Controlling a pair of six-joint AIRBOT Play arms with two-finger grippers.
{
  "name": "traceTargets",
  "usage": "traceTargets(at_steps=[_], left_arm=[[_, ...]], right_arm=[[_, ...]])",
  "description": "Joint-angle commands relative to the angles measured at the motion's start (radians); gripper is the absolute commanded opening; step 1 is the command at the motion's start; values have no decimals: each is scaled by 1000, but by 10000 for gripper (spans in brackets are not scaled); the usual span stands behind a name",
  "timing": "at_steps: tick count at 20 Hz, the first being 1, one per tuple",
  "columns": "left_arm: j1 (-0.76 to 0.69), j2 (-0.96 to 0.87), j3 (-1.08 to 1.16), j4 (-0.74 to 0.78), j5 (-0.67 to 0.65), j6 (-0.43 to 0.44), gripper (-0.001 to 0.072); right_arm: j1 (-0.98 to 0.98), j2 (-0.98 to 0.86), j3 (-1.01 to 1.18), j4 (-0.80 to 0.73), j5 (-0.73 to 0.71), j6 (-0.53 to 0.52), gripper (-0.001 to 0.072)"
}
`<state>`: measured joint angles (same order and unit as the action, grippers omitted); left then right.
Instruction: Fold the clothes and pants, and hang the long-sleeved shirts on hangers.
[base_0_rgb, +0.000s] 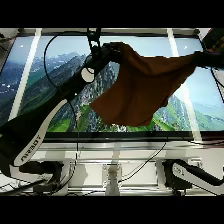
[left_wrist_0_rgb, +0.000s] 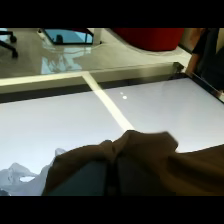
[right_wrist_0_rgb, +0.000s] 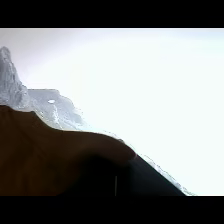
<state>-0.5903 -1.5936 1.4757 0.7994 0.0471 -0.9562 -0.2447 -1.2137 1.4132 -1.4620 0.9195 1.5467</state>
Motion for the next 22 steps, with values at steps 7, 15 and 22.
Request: traceTargets(at_steps=[7, 15, 22], left_arm=[[90, -13, -1, 5, -667, -108, 550], [118, -12, -174, -34, -1084, -137, 262], [-109, -43, -327, -340, -962, -111, 704]], right_arm=[[-73, -11, -6, -31, 67, 4, 13], [-73, -64, -8, -109, 78, 5, 13], [-73, -78, -8, -107, 69, 5, 13]])
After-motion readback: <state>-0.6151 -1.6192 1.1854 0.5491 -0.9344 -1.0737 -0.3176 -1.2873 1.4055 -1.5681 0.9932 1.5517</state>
